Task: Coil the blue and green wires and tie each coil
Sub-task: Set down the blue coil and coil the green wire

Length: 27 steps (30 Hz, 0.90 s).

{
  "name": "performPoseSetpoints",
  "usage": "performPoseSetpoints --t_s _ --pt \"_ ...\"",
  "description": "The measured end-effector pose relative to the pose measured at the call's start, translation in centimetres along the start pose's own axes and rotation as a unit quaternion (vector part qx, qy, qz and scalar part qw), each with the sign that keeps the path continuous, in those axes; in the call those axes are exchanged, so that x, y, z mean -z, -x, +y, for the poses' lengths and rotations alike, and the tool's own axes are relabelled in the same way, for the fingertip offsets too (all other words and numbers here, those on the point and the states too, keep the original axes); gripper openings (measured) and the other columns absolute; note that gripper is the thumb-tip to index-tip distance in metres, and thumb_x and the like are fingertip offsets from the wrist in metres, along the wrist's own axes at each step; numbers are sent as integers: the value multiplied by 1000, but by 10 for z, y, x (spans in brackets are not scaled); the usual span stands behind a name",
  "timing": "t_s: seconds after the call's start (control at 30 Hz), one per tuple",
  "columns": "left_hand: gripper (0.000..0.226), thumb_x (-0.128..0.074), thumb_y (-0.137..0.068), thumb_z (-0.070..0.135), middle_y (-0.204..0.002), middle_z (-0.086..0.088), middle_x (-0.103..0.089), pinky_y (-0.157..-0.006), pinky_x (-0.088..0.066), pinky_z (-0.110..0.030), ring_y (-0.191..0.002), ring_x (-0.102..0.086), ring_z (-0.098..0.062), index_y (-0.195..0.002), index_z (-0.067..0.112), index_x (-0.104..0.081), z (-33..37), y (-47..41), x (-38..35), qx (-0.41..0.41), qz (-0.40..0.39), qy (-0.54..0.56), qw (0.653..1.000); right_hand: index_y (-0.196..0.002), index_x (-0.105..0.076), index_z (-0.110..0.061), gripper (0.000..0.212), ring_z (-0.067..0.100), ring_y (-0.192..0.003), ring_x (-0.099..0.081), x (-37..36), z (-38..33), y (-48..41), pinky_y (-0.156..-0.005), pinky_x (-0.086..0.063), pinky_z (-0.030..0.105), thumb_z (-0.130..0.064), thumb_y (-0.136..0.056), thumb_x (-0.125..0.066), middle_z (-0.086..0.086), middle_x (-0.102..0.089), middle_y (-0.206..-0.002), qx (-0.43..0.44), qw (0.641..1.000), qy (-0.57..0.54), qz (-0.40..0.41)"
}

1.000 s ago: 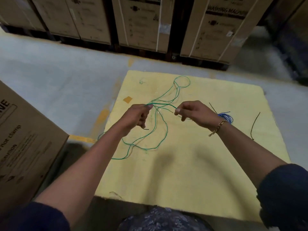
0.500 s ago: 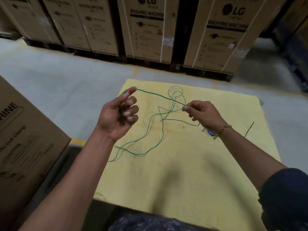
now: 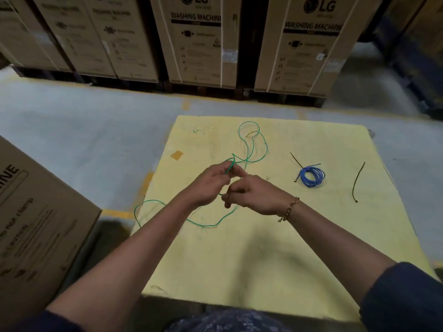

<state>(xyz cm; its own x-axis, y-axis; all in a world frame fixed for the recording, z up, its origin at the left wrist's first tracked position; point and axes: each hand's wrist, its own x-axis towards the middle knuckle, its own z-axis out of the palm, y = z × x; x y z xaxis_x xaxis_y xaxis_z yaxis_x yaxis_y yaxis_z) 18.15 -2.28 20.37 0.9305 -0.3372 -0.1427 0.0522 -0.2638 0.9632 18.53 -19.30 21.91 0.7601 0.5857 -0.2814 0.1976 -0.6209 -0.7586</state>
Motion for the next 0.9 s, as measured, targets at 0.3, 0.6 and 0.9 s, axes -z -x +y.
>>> performPoseSetpoints --t_s 0.3,0.6,0.9 --pt "30 -48 -95 27 -48 -1 -18 -60 -51 -36 -37 -15 -13 -90 3 -65 -9 18 24 112 -125 171 971 -81 -76 -17 17 5 -54 -43 42 -9 2 -51 -34 19 -28 -93 -69 -11 -51 -57 -5 999 -39 -29" --pt "22 -38 -103 20 -47 4 -31 -35 -27 -20 -28 -16 -7 -91 8 -52 -27 35 71 94 -218 558 795 -92 -75 4 14 16 -74 -59 113 46 16 -73 -50 24 -10 -87 -73 23 -66 -78 8 990 -121 74" --pt "28 -37 -103 20 -93 -14 -75 -76 -61 -35 -92 -75 -34 -81 14 -54 -11 4 41 56 69 481 872 -89 -73 -19 30 10 -65 -54 -18 46 -28 -66 -48 34 -44 -96 -57 -2 -64 -69 -38 985 147 78"
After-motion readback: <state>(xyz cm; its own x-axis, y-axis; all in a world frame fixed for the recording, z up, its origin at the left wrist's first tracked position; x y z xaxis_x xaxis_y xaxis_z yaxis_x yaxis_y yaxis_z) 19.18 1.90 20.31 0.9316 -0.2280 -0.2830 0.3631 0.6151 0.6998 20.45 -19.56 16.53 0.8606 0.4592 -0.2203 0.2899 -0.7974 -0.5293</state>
